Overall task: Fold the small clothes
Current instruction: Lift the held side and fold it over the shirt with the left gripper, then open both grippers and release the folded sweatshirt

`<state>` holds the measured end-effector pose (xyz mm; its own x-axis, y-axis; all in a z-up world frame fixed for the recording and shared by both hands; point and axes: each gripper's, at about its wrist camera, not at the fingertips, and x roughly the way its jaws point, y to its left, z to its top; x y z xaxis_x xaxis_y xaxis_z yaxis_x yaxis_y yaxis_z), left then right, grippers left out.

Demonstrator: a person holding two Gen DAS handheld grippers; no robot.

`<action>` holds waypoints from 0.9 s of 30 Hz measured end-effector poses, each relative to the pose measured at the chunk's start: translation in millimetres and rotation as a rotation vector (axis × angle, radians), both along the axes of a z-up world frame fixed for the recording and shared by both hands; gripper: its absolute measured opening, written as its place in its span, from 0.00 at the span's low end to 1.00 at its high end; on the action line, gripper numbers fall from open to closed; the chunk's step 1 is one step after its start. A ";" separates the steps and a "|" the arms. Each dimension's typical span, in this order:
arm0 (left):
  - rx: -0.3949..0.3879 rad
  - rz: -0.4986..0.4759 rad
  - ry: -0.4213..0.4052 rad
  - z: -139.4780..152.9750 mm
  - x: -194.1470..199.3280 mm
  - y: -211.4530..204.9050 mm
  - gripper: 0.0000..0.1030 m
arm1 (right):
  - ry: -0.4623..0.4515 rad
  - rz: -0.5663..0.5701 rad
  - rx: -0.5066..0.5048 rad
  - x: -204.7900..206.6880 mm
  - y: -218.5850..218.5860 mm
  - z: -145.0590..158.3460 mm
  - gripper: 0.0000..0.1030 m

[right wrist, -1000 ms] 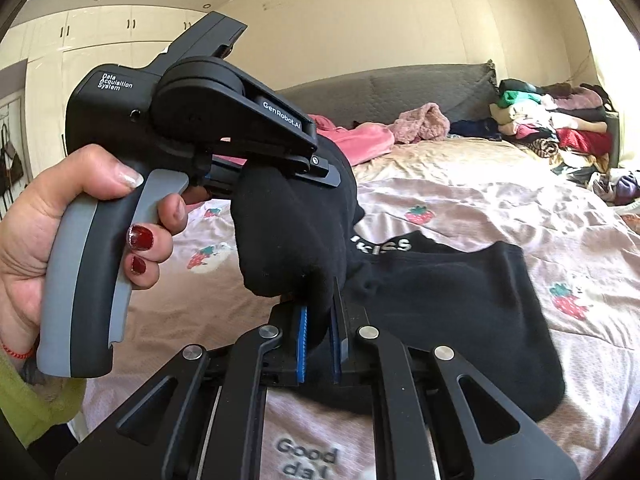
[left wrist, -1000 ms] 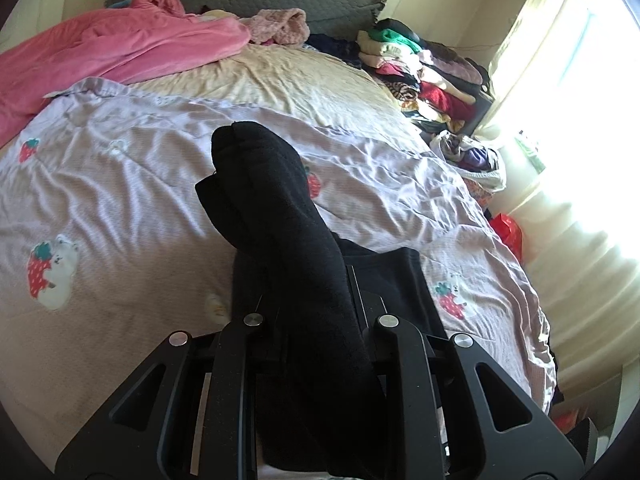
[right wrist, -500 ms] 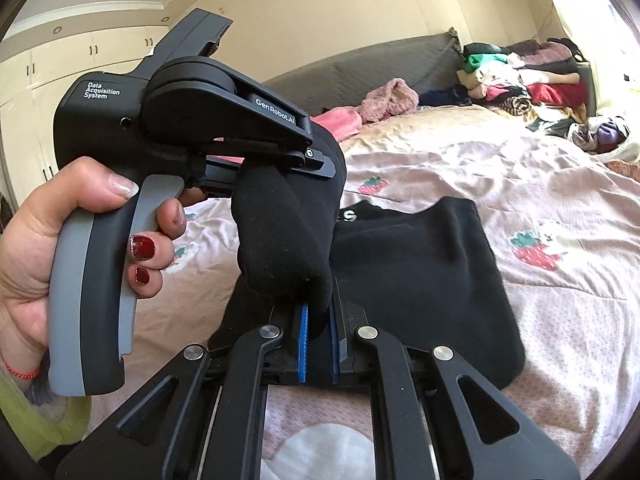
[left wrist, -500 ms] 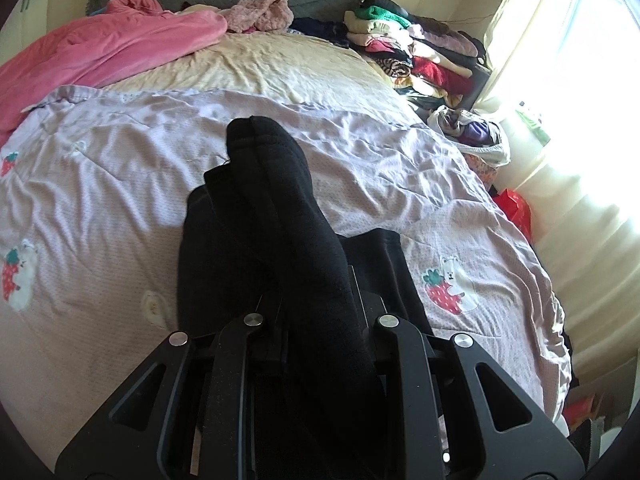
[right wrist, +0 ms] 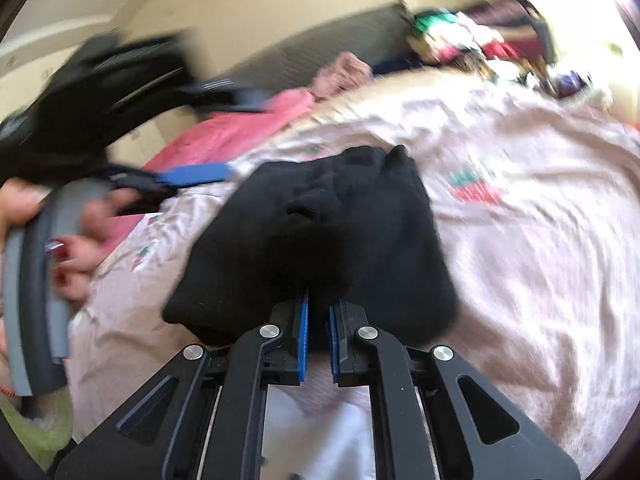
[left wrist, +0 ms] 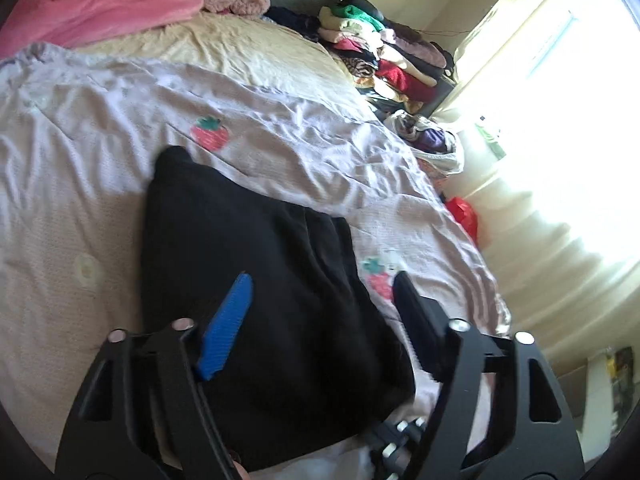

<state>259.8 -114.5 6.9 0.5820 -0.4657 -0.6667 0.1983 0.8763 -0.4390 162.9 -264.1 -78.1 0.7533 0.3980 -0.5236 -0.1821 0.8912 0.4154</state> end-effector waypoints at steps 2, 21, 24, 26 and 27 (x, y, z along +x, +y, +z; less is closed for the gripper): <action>0.066 0.026 -0.004 -2.3 -2.9 10.4 0.57 | 0.032 0.000 0.066 1.1 -8.3 -8.1 0.07; 0.249 0.037 -0.059 -21.5 -31.3 53.6 0.55 | 0.015 -0.038 0.002 -17.1 -23.3 35.9 0.17; 0.265 0.032 -0.070 -21.5 -33.2 53.5 0.55 | -0.004 -0.069 -0.013 -12.6 -35.6 51.3 0.36; 0.264 0.027 -0.070 -22.6 -34.2 53.7 0.55 | -0.010 -0.078 -0.025 -6.3 -41.0 59.5 0.36; 0.267 0.027 -0.073 -23.4 -34.7 54.3 0.55 | -0.005 -0.072 -0.030 -1.3 -42.3 62.4 0.39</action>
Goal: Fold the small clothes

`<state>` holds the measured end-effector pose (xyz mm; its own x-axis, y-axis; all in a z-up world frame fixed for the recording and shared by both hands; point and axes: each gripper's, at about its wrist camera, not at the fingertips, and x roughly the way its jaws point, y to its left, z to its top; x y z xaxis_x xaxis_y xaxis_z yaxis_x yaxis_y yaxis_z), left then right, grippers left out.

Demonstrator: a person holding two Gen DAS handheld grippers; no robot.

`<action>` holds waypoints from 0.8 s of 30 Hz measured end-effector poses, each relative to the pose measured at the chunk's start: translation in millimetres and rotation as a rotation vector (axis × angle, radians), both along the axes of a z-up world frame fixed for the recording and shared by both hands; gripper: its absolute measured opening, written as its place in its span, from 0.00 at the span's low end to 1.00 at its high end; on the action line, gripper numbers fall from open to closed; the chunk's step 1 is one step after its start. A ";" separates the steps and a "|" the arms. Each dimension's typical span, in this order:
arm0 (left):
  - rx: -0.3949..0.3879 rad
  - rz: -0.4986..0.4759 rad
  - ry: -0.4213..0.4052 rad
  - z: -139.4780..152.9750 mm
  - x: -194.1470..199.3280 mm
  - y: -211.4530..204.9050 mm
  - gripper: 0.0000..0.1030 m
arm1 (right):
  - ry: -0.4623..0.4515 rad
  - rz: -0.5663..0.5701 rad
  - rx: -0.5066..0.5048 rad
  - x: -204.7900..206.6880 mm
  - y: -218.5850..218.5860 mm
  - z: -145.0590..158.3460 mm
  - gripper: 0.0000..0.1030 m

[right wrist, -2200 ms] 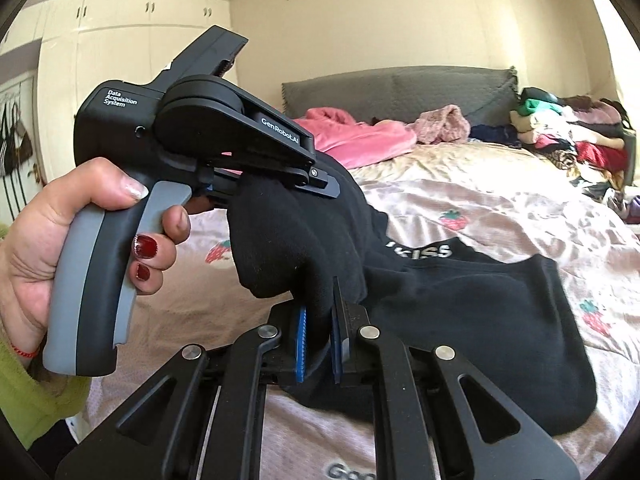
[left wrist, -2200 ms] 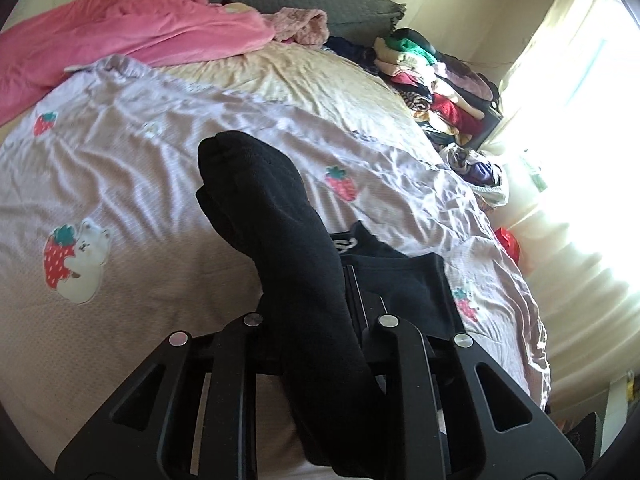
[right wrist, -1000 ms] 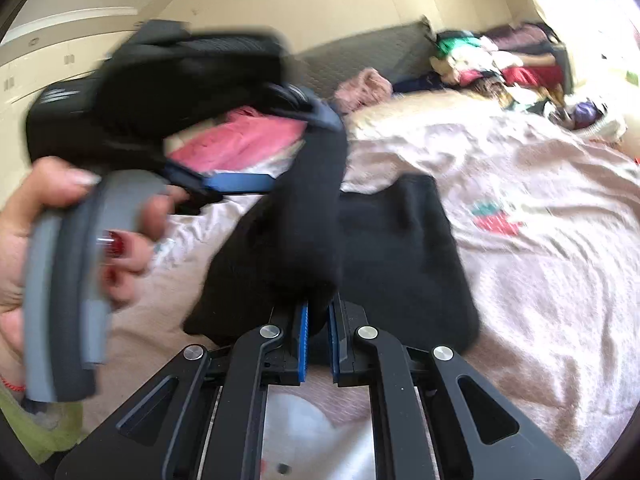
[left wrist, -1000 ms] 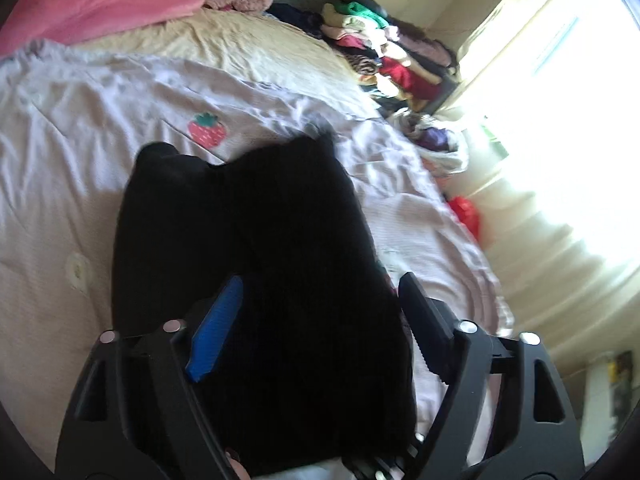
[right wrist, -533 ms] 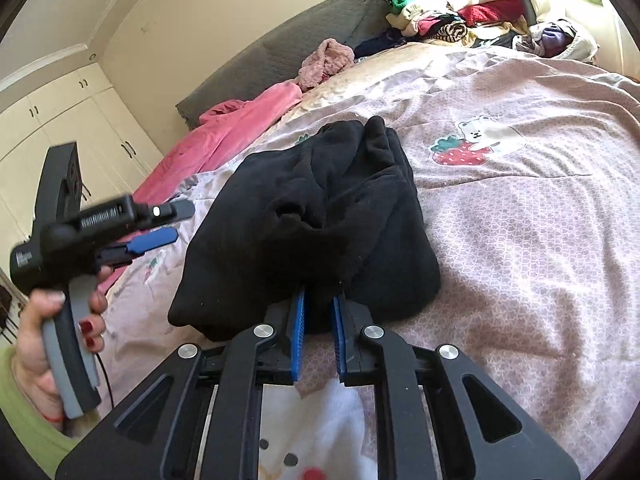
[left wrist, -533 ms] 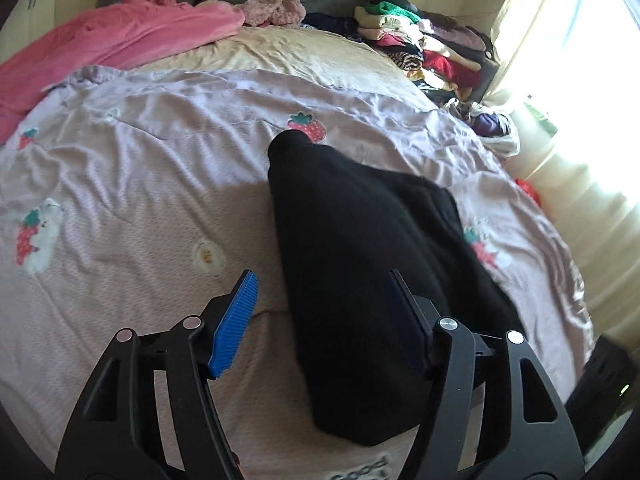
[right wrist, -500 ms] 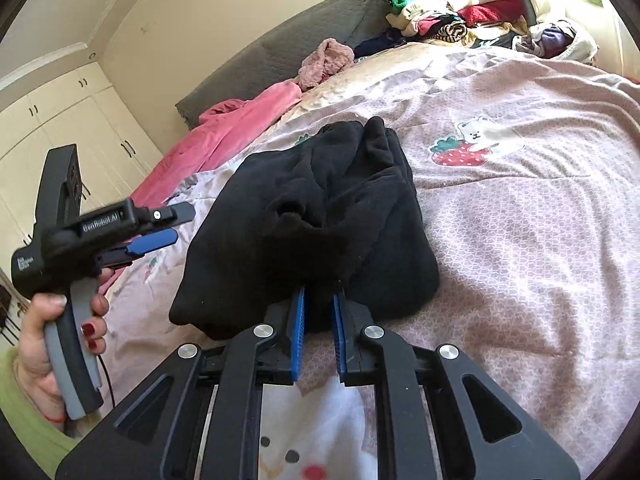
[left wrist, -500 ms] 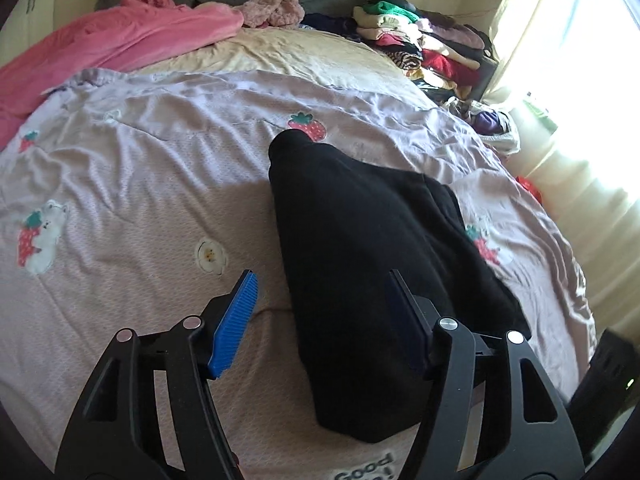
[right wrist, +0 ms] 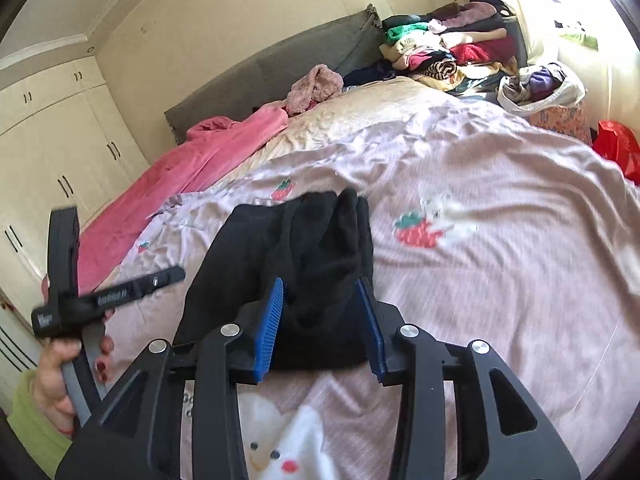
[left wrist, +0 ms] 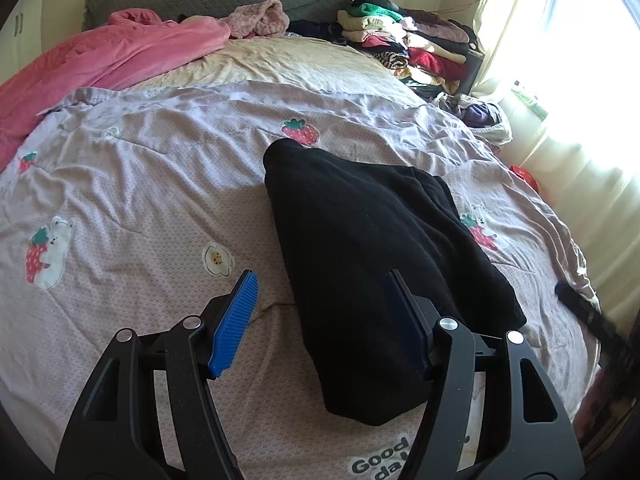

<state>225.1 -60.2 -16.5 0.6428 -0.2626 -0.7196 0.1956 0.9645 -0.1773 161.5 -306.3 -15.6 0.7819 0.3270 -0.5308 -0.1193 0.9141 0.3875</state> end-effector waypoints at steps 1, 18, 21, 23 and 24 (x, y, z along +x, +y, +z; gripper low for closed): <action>0.002 0.004 -0.001 -0.2 -0.3 0.5 0.55 | 0.012 0.005 -0.011 6.5 -1.0 3.3 0.41; 0.020 -0.077 0.044 -28.5 -4.6 -18.3 0.57 | 0.307 0.109 0.006 135.9 16.5 -27.4 0.59; 0.016 -0.081 0.046 -31.1 -5.3 -18.5 0.57 | 0.321 0.090 0.019 144.3 16.9 -33.2 0.60; 0.012 -0.081 0.046 -31.4 -5.5 -17.9 0.57 | 0.320 0.103 0.042 148.0 19.1 -33.7 0.59; 0.010 -0.080 0.048 -31.5 -5.3 -17.8 0.57 | 0.318 0.110 0.044 148.9 20.1 -33.4 0.57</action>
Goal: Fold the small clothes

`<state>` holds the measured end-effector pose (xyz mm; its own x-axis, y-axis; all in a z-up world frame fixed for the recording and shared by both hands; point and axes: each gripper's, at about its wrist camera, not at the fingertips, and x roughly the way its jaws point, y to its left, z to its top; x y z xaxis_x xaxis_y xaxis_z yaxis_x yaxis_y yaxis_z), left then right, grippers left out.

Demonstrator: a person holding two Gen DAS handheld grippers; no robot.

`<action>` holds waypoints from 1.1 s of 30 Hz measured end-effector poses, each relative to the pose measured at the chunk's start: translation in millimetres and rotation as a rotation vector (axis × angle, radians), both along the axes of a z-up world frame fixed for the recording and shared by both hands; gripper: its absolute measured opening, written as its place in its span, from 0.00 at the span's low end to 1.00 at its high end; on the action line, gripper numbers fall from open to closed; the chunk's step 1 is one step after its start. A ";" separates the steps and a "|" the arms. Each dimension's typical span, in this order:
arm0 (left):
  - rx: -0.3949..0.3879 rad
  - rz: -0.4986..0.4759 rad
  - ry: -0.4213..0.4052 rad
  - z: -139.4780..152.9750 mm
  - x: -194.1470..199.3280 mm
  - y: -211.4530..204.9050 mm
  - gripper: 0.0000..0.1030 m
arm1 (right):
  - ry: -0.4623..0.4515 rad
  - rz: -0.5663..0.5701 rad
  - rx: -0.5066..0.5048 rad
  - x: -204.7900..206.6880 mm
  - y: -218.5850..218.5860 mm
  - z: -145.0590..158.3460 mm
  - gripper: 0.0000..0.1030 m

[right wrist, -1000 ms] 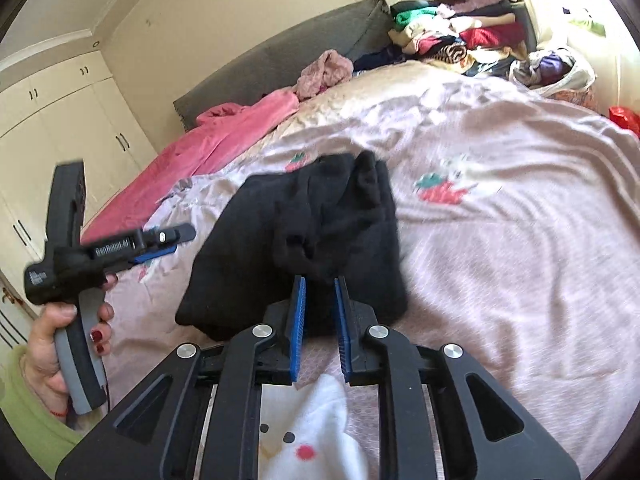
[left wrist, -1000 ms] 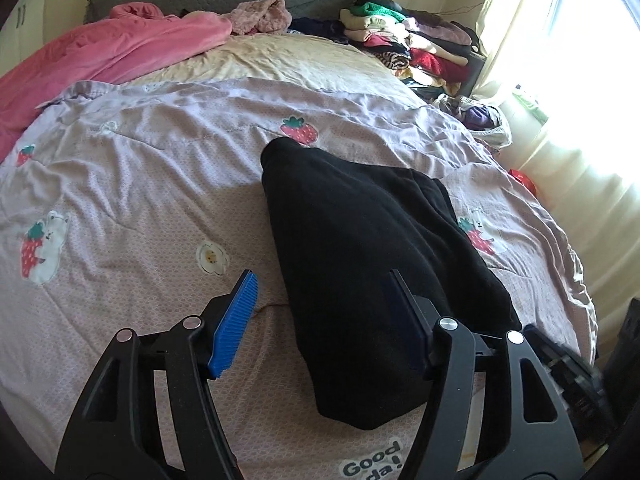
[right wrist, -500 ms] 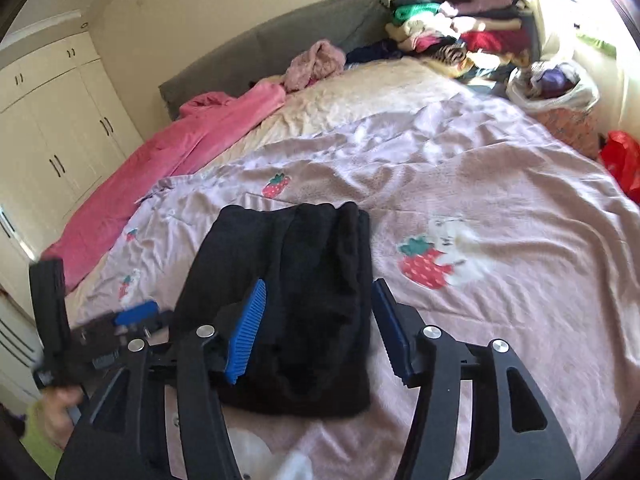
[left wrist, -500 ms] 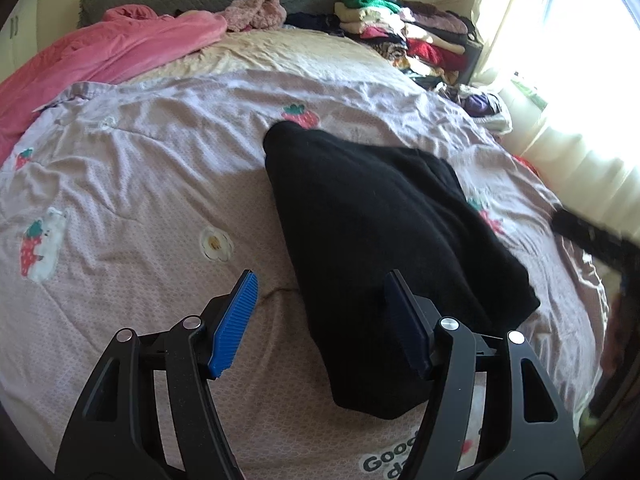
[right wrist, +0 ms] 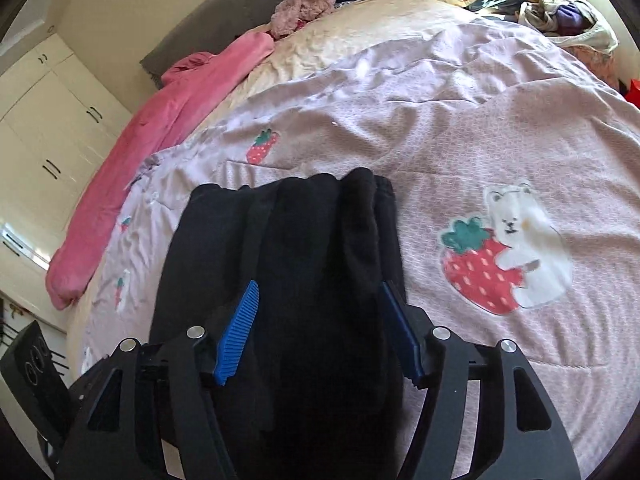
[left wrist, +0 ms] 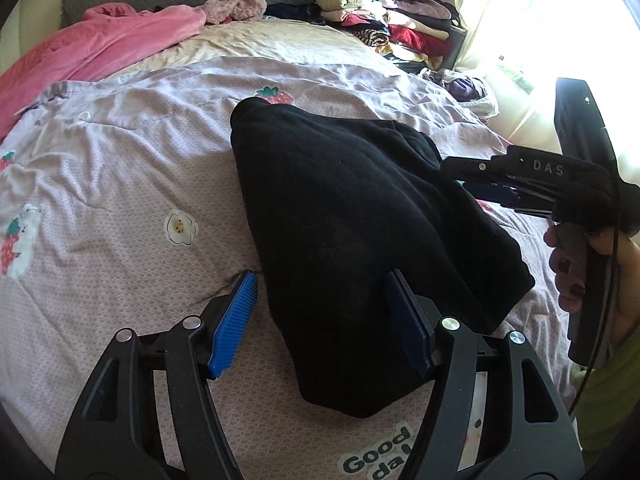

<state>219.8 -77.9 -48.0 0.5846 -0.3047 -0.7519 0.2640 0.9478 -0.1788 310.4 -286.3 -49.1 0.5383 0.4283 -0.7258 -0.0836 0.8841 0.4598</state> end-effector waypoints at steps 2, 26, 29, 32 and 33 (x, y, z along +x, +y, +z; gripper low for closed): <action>-0.014 0.003 0.005 0.0 0.3 0.7 0.57 | -0.001 0.020 -0.001 2.9 2.9 0.7 0.54; -0.008 -0.024 0.017 3.6 -3.4 -10.1 0.57 | -0.111 0.070 -0.203 8.8 3.4 9.8 0.06; -0.007 -0.030 0.025 0.8 -4.4 -11.7 0.58 | -0.086 0.044 -0.215 13.3 -0.6 -10.3 0.06; -0.010 -0.029 0.031 -2.2 -3.2 -11.4 0.59 | -0.089 0.039 -0.214 9.2 -1.1 -14.8 0.07; -0.006 -0.029 0.032 -3.1 -3.0 -11.7 0.60 | -0.086 0.039 -0.181 6.0 -3.1 -10.8 0.10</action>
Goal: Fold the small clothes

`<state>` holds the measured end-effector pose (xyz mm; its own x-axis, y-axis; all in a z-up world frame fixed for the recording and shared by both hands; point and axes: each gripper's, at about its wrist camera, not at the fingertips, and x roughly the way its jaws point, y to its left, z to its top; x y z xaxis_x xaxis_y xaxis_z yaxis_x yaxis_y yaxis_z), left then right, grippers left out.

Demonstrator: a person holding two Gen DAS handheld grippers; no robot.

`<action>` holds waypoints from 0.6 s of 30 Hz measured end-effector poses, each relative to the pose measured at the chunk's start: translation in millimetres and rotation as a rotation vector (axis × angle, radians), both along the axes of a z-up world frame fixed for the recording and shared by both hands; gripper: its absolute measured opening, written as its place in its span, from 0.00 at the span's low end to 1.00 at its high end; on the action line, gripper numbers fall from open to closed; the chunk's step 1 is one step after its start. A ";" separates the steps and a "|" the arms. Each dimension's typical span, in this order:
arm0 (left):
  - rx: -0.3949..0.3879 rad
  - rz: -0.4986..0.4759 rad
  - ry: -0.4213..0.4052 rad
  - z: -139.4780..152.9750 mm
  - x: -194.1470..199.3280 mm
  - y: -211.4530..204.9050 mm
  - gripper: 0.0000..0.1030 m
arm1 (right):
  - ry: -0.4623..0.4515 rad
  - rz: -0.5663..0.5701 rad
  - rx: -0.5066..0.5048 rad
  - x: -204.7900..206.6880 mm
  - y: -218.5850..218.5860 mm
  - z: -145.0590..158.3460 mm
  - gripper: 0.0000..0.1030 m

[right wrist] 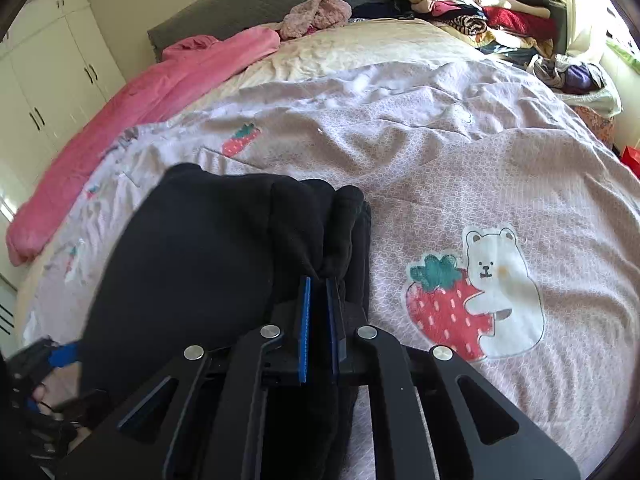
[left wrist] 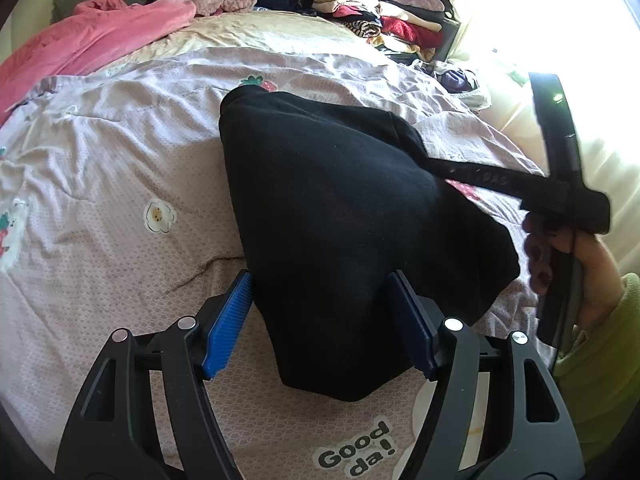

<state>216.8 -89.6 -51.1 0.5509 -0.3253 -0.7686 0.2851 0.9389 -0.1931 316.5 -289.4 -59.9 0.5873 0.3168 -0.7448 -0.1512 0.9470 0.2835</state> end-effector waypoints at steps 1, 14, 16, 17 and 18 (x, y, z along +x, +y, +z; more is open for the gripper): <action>0.002 0.000 0.003 -0.9 0.0 0.0 0.60 | -0.007 -0.003 0.022 -3.9 -1.5 4.6 0.10; -0.006 -0.004 0.008 -0.5 -2.7 2.8 0.60 | -0.039 0.020 0.139 -93.2 -14.2 26.4 0.57; -0.006 -0.004 0.008 0.4 -3.7 2.6 0.60 | -0.023 0.013 0.176 -99.0 -16.1 21.1 0.57; -0.005 -0.004 0.008 0.8 -4.1 2.4 0.60 | -0.013 0.017 0.191 -98.3 -16.1 18.9 0.60; -0.003 -0.003 0.007 0.9 -4.3 2.0 0.60 | 0.001 0.022 0.203 -98.1 -15.6 16.2 0.63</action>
